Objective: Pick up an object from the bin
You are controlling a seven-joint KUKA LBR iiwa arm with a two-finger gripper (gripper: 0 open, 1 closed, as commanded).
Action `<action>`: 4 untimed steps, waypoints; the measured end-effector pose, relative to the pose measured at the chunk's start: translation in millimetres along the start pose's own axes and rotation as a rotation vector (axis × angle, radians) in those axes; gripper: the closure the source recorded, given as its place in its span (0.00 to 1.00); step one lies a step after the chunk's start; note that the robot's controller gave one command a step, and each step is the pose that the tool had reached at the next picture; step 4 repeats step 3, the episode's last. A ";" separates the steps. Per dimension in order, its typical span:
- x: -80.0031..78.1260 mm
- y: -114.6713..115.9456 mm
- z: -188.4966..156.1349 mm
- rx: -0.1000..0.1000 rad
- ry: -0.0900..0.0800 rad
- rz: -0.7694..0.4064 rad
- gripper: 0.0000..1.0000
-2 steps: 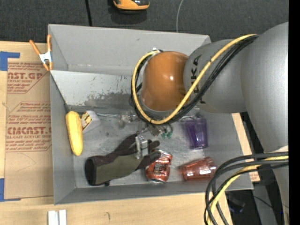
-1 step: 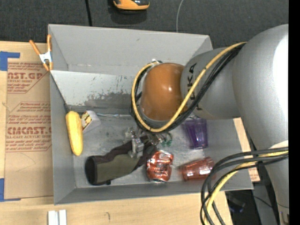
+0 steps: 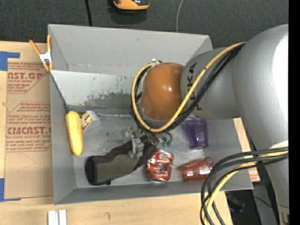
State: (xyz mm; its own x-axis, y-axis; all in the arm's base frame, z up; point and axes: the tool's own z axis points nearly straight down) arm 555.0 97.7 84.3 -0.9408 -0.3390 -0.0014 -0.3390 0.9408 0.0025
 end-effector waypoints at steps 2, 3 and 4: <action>-0.5 -28.6 -94.3 0.002 -0.002 0.042 1.00; -5.9 -20.9 -146.1 0.002 0.004 0.043 1.00; -5.9 -20.9 -146.1 0.002 0.004 0.043 1.00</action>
Offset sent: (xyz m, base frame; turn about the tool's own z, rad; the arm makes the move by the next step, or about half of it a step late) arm 0.0000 0.0000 0.0000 0.0000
